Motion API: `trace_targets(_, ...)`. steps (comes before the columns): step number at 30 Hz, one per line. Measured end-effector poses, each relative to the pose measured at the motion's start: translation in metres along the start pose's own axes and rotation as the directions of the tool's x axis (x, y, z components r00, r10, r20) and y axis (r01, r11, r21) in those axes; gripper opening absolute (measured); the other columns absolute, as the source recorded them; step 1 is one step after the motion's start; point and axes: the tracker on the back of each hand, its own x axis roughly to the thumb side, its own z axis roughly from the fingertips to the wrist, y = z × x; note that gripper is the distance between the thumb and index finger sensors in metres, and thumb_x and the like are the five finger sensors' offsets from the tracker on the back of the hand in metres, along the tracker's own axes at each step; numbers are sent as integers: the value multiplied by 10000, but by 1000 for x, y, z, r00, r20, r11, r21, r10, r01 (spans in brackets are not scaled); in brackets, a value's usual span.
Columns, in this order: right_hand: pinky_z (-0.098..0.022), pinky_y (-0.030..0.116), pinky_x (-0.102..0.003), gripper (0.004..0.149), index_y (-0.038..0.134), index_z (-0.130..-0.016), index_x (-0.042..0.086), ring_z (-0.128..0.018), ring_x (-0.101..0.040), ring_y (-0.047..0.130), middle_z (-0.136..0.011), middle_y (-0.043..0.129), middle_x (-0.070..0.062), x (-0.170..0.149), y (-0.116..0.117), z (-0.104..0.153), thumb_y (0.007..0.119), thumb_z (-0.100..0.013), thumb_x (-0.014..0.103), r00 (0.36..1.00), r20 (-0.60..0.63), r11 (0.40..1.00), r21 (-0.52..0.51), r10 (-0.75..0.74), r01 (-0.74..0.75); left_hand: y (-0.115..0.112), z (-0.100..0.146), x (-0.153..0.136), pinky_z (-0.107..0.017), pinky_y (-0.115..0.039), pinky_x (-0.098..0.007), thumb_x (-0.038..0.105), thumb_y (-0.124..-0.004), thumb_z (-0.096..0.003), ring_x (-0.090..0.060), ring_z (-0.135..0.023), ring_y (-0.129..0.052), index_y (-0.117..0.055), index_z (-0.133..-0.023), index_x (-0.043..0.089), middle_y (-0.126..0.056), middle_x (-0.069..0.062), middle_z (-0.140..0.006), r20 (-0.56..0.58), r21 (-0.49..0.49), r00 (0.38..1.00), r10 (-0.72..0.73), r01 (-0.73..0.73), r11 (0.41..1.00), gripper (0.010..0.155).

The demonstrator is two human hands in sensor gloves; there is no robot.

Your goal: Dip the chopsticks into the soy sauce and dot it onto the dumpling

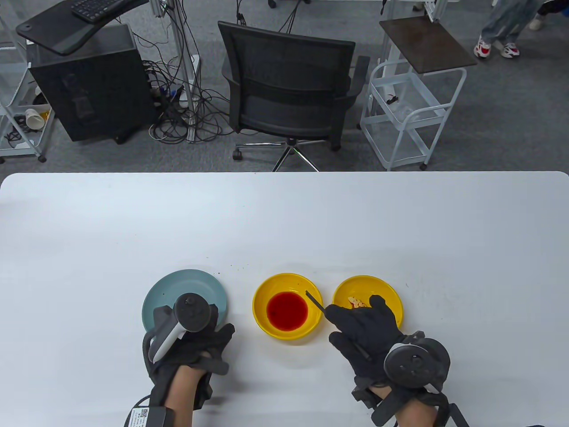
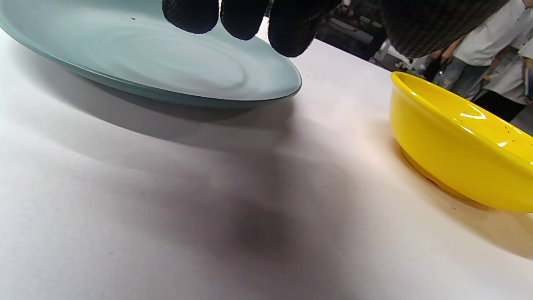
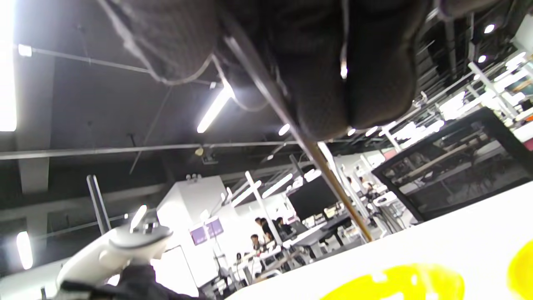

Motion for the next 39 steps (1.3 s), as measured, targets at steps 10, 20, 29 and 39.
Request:
trace_targets(10, -673, 485, -766, 549, 793, -909, 248, -712, -432, 943, -861, 940, -127, 3, 38, -1, 765, -410, 475, 995, 11, 975, 198, 100, -101, 0, 0, 0, -722, -361, -720, 639, -696, -485, -480, -1068, -516, -561, -1112, 191, -443, -99, -1186, 1, 0, 1000, 1, -1, 1000, 783)
trace_targets(20, -675, 469, -768, 542, 809, -899, 247, -735, -435, 921, -889, 912, -134, -2, 54, -1, 764, -409, 473, 989, -21, 941, 310, 146, -132, 0, 1, 0, -722, -359, -720, 639, -696, -485, -484, -1068, -514, -561, -1112, 189, -441, -99, -1187, 3, -2, 1000, 4, -4, 1000, 783)
trace_targets(29, -674, 439, -779, 547, 802, -905, 229, -764, -453, 886, -926, 863, -153, -3, 54, 0, 757, -415, 469, 991, -44, 930, 354, 125, -102, 0, 1, 0, -722, -360, -720, 638, -696, -485, -483, -1068, -514, -560, -1112, 190, -442, -100, -1186, 1, -4, 1000, 3, -3, 1000, 783)
trace_targets(39, -676, 440, -776, 548, 803, -904, 225, -760, -451, 890, -921, 872, -140, -3, 54, 0, 756, -416, 471, 992, -42, 930, 355, 115, -93, -1, 1, 0, -722, -361, -720, 638, -696, -486, -482, -1067, -515, -561, -1112, 190, -443, -100, -1186, -1, -5, 1000, 2, -2, 1000, 781)
